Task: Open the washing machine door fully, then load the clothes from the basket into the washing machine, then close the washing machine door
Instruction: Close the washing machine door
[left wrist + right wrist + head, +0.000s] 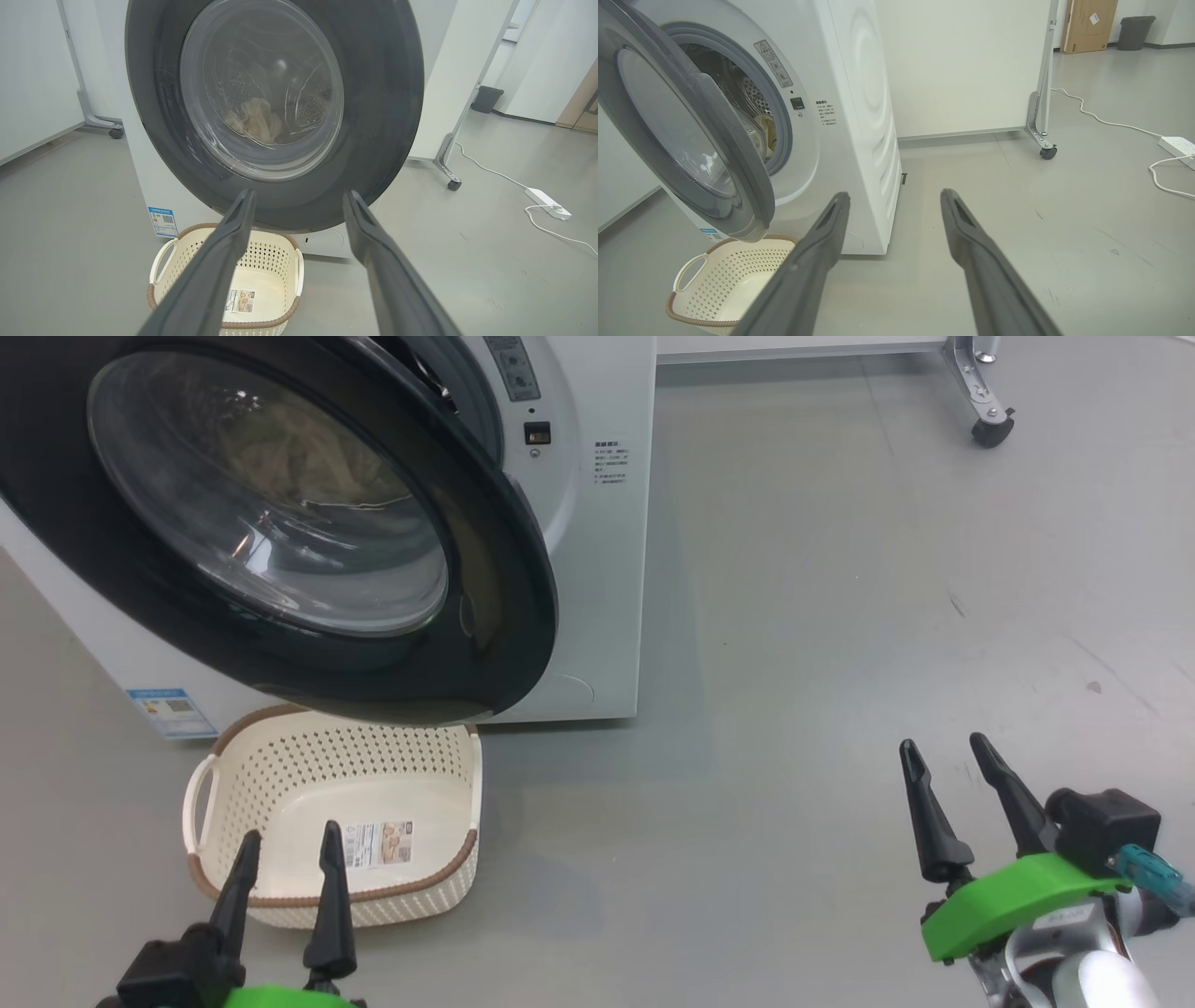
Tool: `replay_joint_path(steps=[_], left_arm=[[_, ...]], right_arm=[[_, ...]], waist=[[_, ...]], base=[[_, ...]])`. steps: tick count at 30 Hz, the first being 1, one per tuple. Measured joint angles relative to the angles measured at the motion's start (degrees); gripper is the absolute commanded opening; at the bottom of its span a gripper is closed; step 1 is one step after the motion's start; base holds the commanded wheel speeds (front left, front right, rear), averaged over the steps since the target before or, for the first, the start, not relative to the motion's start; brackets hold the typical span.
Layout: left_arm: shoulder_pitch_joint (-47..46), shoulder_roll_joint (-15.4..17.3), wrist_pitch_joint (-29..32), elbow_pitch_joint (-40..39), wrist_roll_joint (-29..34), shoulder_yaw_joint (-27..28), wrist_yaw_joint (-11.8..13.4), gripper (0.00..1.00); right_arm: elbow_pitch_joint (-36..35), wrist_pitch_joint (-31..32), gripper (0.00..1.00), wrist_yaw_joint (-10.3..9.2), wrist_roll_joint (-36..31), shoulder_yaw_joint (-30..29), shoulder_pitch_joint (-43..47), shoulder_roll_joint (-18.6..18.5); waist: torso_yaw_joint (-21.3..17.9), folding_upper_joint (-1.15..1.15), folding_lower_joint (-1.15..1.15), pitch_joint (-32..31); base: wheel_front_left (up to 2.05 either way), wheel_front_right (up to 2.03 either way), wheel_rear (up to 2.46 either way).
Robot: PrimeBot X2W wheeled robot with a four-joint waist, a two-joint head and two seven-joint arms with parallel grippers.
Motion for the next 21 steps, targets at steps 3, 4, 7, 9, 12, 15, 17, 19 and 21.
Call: replay_joint_path(steps=[3, 4, 7, 9, 12, 15, 17, 19, 21], left_arm=[[0.0, 0.0, 0.0, -0.02, 0.0, -0.01, 0.01, 1.0], [0.0, 0.01, 0.0, -0.02, 0.0, -0.01, 0.02, 1.0], [0.0, 0.02, 0.0, -0.02, 0.0, -0.05, 0.03, 1.0], [0.0, 0.03, 0.08, -0.02, 0.0, -0.07, 0.03, 1.0], [0.0, 0.11, 0.16, -0.04, 0.01, -0.11, 0.03, 1.0], [0.0, 0.22, 0.16, -0.09, 0.01, -0.16, 0.04, 1.0], [0.0, 0.31, 0.16, -0.1, 0.01, -0.23, 0.04, 1.0], [-0.01, 0.41, 0.16, -0.13, 0.01, -0.25, 0.04, 1.0], [-0.02, 0.47, 0.16, -0.23, 0.02, -0.27, 0.05, 1.0]], right_arm=[[0.0, 0.0, 1.0, 0.0, 0.0, 0.0, 0.0, 0.0], [0.0, 0.01, 1.0, 0.0, 0.0, 0.0, 0.0, 0.0], [0.0, 0.01, 1.0, 0.0, 0.0, 0.0, 0.0, 0.0], [0.0, 0.01, 1.0, 0.0, 0.0, 0.01, 0.0, 0.0], [0.0, 0.01, 1.0, 0.0, 0.0, 0.01, 0.0, 0.0], [-0.01, 0.01, 1.0, 0.0, 0.0, 0.02, 0.0, 0.01], [-0.01, 0.01, 1.0, 0.0, 0.0, 0.05, 0.0, 0.01], [-0.01, 0.01, 1.0, 0.0, 0.0, 0.05, -0.01, 0.01], [-0.05, 0.01, 0.82, 0.0, 0.0, 0.07, -0.03, 0.01]], waist=[[-0.06, 0.0, 0.0, 0.0], [-0.09, 0.0, 0.0, -0.02], [-0.14, 0.0, 0.0, -0.02], [-0.14, 0.0, 0.0, -0.01], [-0.11, 0.0, 0.0, 0.07], [-0.08, 0.0, 0.0, 0.22], [-0.07, 0.0, 0.0, 0.37], [-0.04, 0.0, 0.0, 0.56], [0.01, 0.0, 0.0, 0.95]], base=[[0.0, 0.0, 0.0], [0.0, 0.0, 0.0], [0.0, 0.0, 0.0], [0.0, 0.0, 0.0], [0.0, 0.0, 0.0], [0.0, 0.0, 0.0], [0.0, 0.0, 0.0], [0.0, 0.0, 0.0], [0.0, 0.0, 0.0]])
